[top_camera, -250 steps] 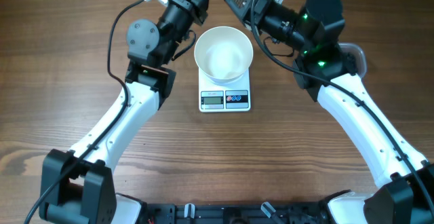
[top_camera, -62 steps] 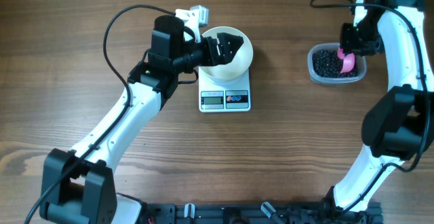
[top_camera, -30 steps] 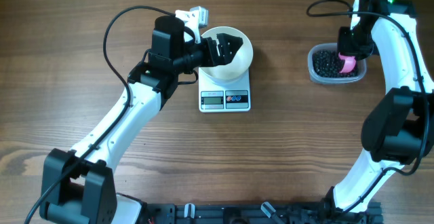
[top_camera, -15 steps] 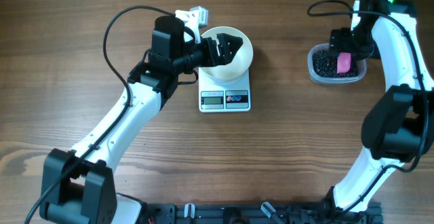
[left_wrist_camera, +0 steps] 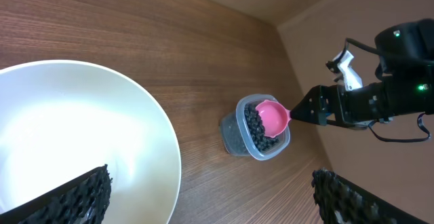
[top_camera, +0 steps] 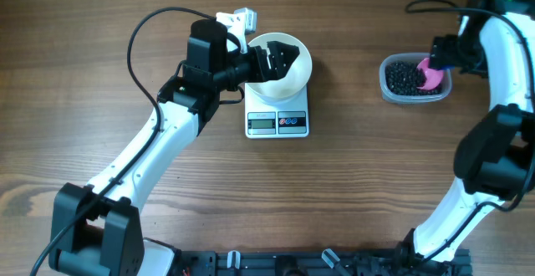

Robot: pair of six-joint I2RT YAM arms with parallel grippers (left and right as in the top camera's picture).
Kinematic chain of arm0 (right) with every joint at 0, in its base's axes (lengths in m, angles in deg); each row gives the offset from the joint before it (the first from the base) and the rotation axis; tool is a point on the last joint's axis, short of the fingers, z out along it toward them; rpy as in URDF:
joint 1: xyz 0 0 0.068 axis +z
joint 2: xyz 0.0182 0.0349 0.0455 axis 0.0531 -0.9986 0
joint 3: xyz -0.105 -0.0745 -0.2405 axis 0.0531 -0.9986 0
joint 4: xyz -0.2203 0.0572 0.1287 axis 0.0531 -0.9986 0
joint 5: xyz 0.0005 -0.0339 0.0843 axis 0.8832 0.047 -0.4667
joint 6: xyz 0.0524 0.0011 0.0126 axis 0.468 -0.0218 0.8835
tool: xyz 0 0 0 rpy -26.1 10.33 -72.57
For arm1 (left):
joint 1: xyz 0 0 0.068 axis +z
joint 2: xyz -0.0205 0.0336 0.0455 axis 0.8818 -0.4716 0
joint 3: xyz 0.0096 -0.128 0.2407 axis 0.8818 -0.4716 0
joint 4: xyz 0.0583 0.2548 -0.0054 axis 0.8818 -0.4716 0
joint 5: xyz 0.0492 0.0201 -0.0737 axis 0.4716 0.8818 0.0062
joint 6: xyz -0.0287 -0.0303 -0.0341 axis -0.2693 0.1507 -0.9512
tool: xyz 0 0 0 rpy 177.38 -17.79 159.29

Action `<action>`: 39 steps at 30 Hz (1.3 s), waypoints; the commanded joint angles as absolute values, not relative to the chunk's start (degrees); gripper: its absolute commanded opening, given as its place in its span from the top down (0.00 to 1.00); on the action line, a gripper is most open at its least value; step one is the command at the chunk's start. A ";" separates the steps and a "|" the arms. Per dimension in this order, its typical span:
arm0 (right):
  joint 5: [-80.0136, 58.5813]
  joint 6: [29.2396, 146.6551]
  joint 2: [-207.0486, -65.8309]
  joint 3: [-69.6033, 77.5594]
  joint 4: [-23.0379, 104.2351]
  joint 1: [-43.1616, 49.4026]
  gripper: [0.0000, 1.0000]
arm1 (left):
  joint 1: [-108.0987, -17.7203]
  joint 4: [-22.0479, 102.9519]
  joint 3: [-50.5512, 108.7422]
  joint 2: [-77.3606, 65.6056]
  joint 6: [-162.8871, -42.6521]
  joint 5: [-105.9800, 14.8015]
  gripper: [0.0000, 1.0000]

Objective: Scoop item into bowl and weigh 150g on scale
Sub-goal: 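Dip the pink scoop into the black beans with the right gripper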

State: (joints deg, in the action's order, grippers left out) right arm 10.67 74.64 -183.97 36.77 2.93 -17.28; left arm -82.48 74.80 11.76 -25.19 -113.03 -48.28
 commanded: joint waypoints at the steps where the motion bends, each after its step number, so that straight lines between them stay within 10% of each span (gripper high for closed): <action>1: -0.19 71.05 -185.34 38.26 4.00 -18.03 0.00 | -82.20 75.06 12.13 -24.99 -111.68 -47.91 0.00; 13: -16.96 65.63 -185.34 38.26 4.28 -18.00 0.01 | -82.20 75.00 12.13 -24.99 -111.68 -47.91 0.00; 30: -16.21 65.17 -185.37 35.73 6.78 -18.00 0.96 | -82.20 75.02 12.13 -24.99 -111.70 -47.91 0.00; 39: -4.91 66.96 -181.17 38.98 1.84 -17.06 0.96 | -82.20 75.11 12.13 -24.99 -111.72 -46.81 0.00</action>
State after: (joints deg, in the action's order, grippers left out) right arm -12.83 65.72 -183.71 37.58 3.06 -18.07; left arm -82.48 74.82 11.76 -25.19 -113.03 -47.84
